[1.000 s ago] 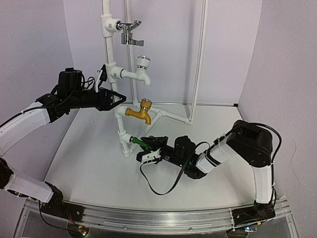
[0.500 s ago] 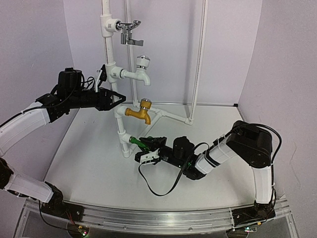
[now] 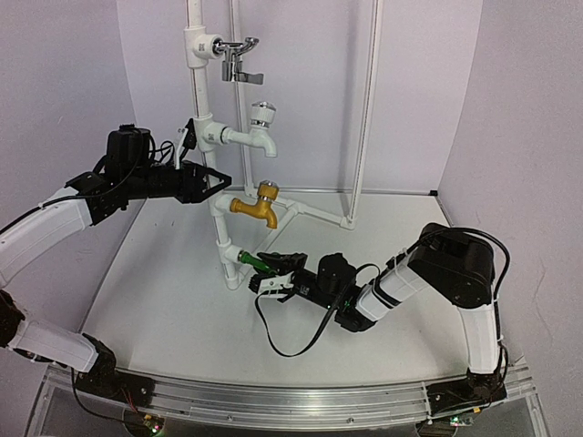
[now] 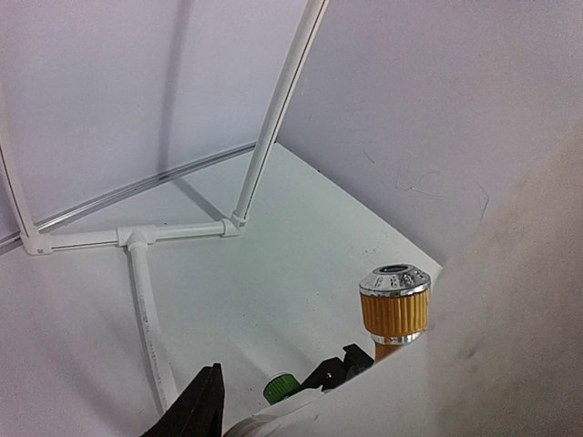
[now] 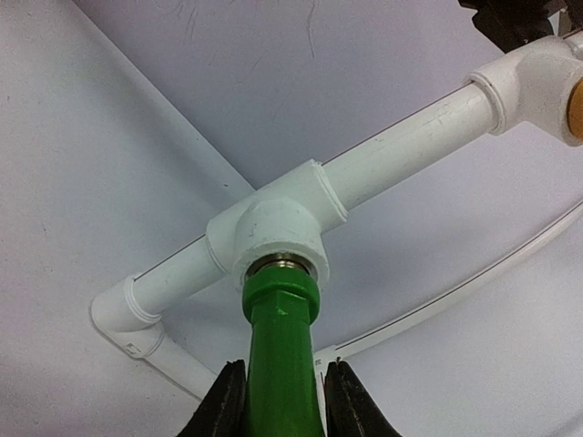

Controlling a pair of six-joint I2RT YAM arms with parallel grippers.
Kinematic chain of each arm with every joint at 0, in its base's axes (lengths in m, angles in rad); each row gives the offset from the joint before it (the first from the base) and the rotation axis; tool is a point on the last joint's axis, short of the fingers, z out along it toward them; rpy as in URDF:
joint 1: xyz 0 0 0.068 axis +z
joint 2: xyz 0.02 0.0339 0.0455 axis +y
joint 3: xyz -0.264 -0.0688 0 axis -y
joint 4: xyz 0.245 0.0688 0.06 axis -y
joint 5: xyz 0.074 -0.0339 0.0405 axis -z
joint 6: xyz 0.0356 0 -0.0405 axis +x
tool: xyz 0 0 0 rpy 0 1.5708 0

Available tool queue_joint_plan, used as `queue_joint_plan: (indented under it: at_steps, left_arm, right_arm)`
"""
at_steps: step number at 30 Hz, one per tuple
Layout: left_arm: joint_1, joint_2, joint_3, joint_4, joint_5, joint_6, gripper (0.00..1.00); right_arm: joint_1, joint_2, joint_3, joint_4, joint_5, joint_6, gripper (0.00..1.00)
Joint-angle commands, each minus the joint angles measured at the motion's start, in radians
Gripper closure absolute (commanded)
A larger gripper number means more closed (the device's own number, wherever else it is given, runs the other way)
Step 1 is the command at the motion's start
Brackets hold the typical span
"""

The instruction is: Install the water faucets

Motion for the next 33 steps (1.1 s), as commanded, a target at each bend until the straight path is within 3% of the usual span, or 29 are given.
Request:
queue_joint_plan:
  at_steps: [1, 23, 33]
  left_arm:
    - [-0.018, -0.014, -0.016, -0.082, 0.115, -0.101, 1.0]
    - [-0.019, -0.013, -0.038, -0.058, 0.109, -0.123, 1.0]
    - [-0.02, -0.017, -0.046, -0.038, 0.11, -0.139, 1.0]
  right_arm:
    - [0.013, -0.03, 0.056, 0.035, -0.035, 0.062, 1.0]
    - [0.022, -0.144, 0.102, -0.184, -0.041, 0.362, 1.0]
    - [0.023, -0.099, 0.126, -0.115, -0.012, 0.548, 1.0]
